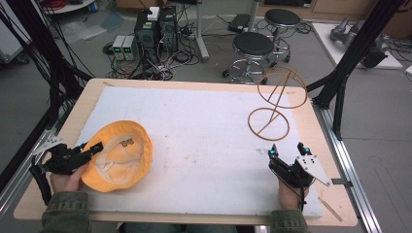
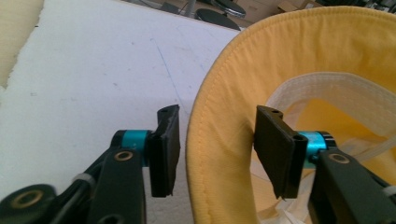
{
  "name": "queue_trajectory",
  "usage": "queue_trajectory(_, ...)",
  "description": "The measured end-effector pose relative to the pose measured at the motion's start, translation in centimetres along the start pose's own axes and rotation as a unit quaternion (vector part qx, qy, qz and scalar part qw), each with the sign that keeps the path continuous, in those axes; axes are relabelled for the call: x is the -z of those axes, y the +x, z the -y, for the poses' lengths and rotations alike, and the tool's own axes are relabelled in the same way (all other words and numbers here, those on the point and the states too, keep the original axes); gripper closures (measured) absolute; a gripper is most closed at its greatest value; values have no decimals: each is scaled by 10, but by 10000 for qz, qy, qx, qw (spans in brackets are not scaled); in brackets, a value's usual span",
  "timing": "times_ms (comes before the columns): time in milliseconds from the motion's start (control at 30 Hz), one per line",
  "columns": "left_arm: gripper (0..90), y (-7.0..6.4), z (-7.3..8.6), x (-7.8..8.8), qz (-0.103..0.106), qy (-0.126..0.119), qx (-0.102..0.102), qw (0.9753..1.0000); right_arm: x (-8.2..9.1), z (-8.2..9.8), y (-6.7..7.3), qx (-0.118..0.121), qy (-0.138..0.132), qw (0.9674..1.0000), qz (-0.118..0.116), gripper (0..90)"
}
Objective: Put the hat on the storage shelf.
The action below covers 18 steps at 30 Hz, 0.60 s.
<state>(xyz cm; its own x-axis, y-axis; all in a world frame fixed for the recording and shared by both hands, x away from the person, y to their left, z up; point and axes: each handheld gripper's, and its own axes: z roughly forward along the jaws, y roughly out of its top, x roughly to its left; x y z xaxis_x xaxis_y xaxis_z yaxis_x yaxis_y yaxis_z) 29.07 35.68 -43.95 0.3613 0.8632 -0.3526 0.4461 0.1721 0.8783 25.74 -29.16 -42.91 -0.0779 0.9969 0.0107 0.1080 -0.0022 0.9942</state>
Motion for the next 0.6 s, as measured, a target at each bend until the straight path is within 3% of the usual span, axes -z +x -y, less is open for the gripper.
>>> queue_trajectory(100,585,-1,0,0,-21,-20,-14,10000,0,0,0,-14,17,10000,2,120)
queue_trajectory(167,642,-3,-1,0,-142,-85,24,9999,0,0,0,-18,26,10000,7,120)
queue_trajectory(200,696,-2,-1,2,-128,-192,158,9996,0,0,0,-33,36,10000,0,120)
queue_trajectory(300,836,-1,-2,5,16,-343,275,9990,0,0,0,-26,36,10000,-12,120)
queue_trajectory(600,859,-17,-6,10,229,-755,-139,9968,-1,0,-1,-48,45,10000,-9,121)
